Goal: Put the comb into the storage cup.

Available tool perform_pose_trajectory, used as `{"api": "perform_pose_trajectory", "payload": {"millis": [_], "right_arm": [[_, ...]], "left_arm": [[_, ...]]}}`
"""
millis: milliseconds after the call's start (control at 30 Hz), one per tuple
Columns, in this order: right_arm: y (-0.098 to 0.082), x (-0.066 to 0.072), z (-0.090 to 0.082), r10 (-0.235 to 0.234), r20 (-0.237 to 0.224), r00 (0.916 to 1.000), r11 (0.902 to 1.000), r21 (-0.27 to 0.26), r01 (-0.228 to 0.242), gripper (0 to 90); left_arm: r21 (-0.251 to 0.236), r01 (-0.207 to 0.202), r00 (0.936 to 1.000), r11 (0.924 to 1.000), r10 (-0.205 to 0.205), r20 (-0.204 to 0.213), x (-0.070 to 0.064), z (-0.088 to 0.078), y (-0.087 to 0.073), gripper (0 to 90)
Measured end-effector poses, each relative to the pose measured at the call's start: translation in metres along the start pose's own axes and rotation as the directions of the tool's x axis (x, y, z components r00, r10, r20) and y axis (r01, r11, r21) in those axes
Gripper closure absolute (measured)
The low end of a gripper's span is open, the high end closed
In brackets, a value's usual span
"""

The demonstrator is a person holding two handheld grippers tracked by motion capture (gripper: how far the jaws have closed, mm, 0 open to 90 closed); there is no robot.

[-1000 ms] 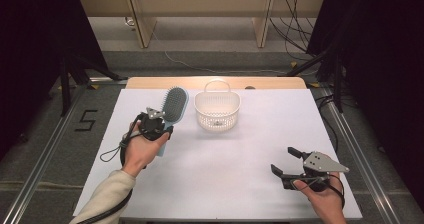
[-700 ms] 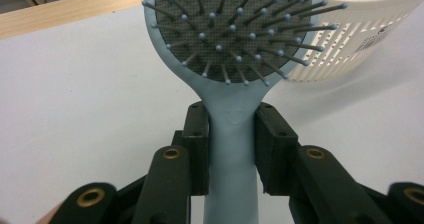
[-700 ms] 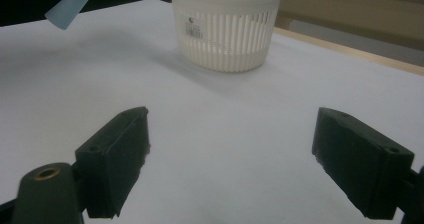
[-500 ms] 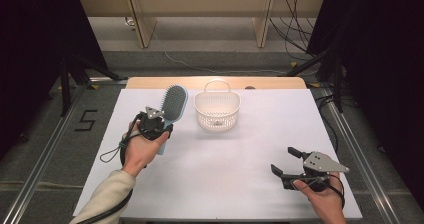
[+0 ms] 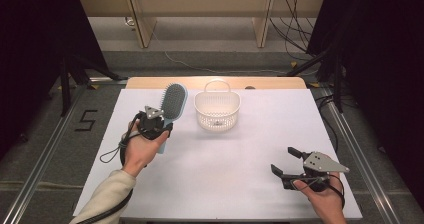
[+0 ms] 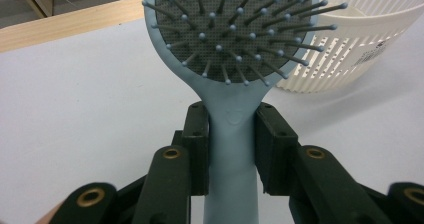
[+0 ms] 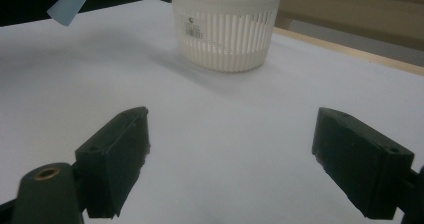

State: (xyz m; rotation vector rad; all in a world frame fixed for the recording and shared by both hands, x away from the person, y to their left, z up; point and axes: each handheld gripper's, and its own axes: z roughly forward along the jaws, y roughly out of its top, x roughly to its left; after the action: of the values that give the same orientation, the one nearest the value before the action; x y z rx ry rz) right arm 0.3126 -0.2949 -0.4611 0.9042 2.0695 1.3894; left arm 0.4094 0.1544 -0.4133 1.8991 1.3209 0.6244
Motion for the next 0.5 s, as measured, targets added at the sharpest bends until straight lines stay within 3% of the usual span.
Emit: {"api": "perform_pose_trajectory", "payload": {"millis": [500], "right_arm": [[0.0000,0.0001,-0.0001,0.000,0.000,1.0000,1.0000,0.001,0.000,16.0]], "left_arm": [[-0.022,-0.010,0.9999,0.9997,0.010,-0.004,-0.0005,-0.0012,0.0010,69.6]]}}
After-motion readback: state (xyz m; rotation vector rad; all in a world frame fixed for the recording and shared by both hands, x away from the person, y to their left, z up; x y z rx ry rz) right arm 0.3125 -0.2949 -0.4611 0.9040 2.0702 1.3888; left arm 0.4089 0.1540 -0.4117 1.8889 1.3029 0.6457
